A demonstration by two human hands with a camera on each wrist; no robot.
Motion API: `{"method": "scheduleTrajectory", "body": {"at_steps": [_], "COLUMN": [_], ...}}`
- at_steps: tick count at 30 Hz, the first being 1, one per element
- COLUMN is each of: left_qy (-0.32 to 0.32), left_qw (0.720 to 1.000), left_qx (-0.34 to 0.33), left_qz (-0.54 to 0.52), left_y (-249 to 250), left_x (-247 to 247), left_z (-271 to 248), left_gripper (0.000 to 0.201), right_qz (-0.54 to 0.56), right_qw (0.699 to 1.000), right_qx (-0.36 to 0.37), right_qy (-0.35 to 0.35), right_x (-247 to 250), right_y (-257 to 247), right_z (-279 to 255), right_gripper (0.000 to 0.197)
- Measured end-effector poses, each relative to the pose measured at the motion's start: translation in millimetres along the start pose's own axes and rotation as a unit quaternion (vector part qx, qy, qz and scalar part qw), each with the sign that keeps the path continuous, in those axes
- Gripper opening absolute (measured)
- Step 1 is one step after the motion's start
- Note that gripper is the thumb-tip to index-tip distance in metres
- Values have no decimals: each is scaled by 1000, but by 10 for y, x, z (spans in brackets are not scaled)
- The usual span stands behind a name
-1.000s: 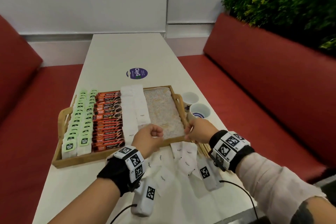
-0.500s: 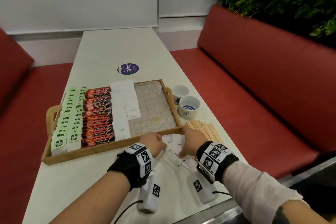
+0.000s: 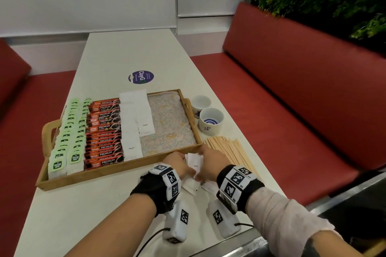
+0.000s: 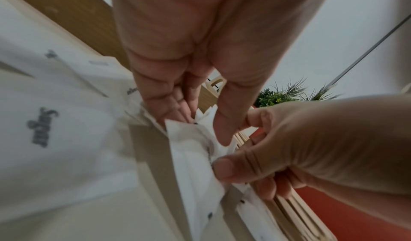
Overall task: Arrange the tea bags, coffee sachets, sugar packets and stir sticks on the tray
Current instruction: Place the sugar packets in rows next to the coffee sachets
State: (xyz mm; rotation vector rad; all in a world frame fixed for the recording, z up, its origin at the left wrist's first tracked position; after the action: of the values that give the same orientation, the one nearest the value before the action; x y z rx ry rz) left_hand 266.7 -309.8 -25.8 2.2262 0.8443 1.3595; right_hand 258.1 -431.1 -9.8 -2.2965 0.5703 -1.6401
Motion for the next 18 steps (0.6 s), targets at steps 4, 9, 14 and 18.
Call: {"method": "scheduleTrajectory", "body": {"at_steps": [4, 9, 14, 18], "left_qy": [-18, -28, -3, 18], "left_qw": [1000, 999, 999, 998], "left_qx": [-3, -2, -28, -51], "left_qz": [0, 20, 37, 16], "left_y": [14, 17, 89, 85], "left_x": [-65, -107, -60, 13], "left_z": [14, 29, 28, -5], "left_gripper": [38, 42, 37, 38], "right_qz": [3, 11, 44, 73], "right_qw": [1000, 1000, 999, 997], "right_qx": [5, 6, 16, 26], "right_qy": [-3, -1, -1, 1], "right_x": [-8, -20, -13, 18], "right_y": [6, 23, 16, -9], "right_z": [3, 23, 45, 72], "right_gripper": [80, 74, 69, 66]}}
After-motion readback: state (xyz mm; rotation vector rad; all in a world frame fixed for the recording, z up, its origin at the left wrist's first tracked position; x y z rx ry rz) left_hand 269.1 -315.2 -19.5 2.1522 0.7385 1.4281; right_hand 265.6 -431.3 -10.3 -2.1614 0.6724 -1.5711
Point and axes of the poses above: each hand's wrist, its own z-axis towards the middle knuckle, its own x-axis out of the back of the hand, y = z × x, the point moved 7 cm from there along z, towards the middle knuckle, and after that the axes turned 5 degrees about y, right-handed, at the moved point
